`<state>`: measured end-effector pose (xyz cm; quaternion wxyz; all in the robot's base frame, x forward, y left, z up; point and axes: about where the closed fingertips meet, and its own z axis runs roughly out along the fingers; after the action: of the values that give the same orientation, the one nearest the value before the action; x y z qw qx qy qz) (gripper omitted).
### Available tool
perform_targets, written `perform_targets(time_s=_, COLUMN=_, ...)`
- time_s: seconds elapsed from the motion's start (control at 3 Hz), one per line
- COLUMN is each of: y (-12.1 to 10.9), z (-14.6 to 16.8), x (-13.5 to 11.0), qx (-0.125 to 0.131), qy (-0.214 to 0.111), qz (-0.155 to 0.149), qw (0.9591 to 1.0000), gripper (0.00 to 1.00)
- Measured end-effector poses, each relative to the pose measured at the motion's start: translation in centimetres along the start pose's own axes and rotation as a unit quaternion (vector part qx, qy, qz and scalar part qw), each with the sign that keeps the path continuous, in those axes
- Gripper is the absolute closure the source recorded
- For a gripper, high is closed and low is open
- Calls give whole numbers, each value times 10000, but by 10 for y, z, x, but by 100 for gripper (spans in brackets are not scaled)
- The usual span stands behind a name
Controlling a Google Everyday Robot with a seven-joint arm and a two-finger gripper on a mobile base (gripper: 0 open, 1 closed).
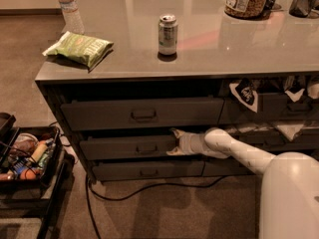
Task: Open middle drawer
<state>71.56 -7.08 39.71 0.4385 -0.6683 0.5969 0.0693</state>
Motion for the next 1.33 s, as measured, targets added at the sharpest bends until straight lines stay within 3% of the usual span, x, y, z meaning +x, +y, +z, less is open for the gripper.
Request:
perform_targets(time_s=0.33, y=0, z=0, x=0, qx=0, qy=0, qz=0, qw=10000, gripper=65)
perform_targets(time_s=0.67, y=0, z=0, x=0, qx=0, qy=0, qz=0, qw=10000, gripper=75)
perform_targets(time_s=1.33, y=-7, z=-5, x=-4, qx=-1, qy=0, qz=0, qw=10000, gripper=78)
